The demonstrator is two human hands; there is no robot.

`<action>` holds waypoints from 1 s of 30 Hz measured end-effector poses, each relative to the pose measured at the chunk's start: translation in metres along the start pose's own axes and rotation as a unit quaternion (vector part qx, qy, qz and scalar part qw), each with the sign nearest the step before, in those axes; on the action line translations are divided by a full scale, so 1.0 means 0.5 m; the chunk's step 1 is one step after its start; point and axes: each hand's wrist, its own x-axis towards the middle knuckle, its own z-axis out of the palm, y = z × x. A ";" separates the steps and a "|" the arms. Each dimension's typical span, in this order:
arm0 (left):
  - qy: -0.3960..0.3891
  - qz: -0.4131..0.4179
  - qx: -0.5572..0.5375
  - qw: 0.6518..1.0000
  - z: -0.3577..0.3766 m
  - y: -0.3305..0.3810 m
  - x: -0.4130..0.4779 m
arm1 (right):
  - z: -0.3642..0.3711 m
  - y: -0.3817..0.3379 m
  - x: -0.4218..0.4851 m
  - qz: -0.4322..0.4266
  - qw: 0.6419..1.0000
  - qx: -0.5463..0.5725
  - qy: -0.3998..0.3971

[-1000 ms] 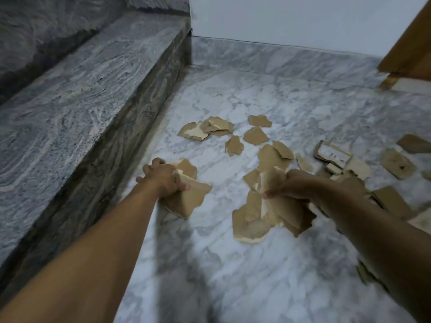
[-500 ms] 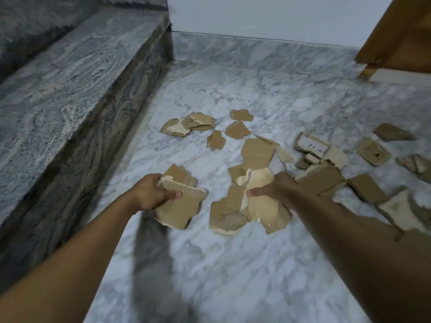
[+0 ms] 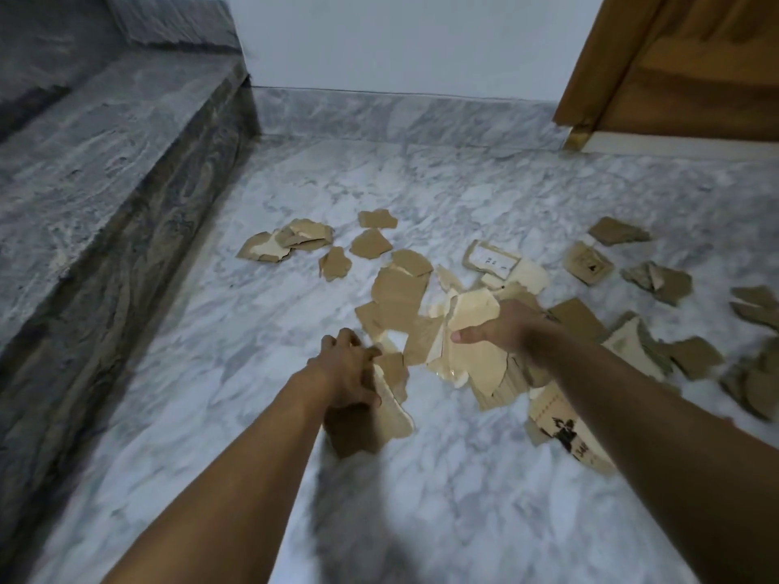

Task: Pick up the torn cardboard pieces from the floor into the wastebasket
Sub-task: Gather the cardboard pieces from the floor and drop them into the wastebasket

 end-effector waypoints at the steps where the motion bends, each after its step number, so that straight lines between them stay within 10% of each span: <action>1: 0.002 0.003 -0.012 1.000 0.000 0.004 0.000 | -0.010 0.007 -0.001 -0.004 1.000 0.009 0.017; 13: 0.029 -0.018 -0.370 0.929 0.015 -0.066 -0.036 | -0.035 0.043 0.017 -0.037 0.993 0.085 0.069; 21: 0.079 -0.077 -0.526 0.844 -0.049 -0.154 -0.054 | 0.026 -0.001 0.013 -0.024 0.966 0.254 -0.044; 30: 0.036 0.040 -0.623 0.781 -0.177 0.052 -0.044 | 0.072 -0.072 -0.092 0.041 0.895 0.443 -0.035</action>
